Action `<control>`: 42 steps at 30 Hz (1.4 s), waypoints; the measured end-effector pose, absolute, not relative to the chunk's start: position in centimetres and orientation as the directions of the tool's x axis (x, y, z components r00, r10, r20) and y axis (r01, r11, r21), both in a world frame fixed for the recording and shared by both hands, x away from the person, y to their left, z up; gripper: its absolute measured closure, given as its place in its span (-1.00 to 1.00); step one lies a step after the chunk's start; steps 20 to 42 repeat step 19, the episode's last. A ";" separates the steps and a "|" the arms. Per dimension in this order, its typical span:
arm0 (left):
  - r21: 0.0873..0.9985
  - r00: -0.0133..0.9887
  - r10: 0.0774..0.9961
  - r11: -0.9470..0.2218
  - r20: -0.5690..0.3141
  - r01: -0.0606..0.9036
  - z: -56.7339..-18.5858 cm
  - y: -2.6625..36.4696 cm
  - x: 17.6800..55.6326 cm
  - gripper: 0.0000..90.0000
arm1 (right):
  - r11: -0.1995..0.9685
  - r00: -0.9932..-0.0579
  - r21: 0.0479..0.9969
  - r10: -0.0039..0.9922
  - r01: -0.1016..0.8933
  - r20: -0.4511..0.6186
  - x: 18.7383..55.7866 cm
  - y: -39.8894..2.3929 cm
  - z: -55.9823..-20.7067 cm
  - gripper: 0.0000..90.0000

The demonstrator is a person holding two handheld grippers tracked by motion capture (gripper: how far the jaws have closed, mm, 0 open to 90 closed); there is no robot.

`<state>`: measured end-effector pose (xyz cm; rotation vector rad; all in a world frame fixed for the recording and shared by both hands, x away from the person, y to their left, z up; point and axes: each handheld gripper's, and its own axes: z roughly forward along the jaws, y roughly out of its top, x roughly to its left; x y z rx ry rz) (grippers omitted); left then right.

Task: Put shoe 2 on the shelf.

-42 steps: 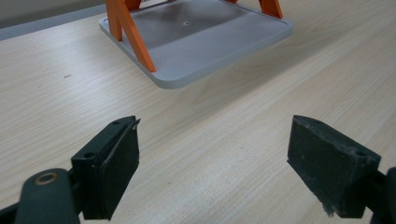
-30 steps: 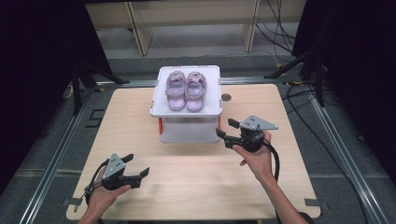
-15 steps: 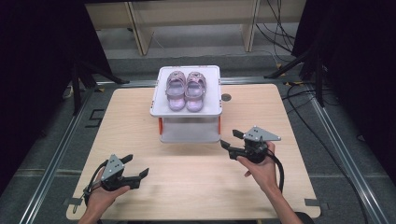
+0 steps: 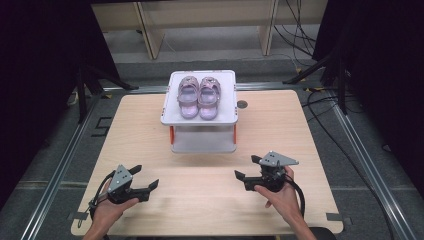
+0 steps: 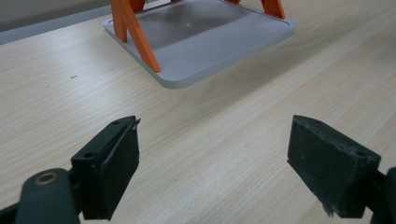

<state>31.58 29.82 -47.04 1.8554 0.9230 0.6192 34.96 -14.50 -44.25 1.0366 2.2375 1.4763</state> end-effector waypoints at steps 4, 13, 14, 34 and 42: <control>0.904 0.587 0.809 -0.273 0.030 0.330 -47.0 29.9 31.6 -0.64 | 0.247 -0.712 0.874 0.686 0.417 0.146 34.4 -14.5 -44.9 -0.64; 0.902 0.590 0.806 -0.281 0.036 0.328 -47.0 29.9 31.6 -0.64 | 0.262 -0.710 0.857 0.687 0.443 0.157 33.2 -15.1 -45.8 -0.63; 0.902 0.590 0.807 -0.278 0.034 0.329 -47.0 29.8 31.6 -0.64 | 0.268 -0.699 0.843 0.696 0.467 0.166 33.0 -15.1 -45.8 -0.63; 0.898 0.588 0.808 -0.284 0.036 0.335 -47.0 29.9 31.6 -0.64 | 0.292 -0.700 0.844 0.702 0.450 0.130 33.1 -15.1 -45.9 -0.64; 0.898 0.588 0.808 -0.284 0.036 0.335 -47.0 29.9 31.6 -0.64 | 0.292 -0.700 0.844 0.702 0.450 0.130 33.1 -15.1 -45.9 -0.64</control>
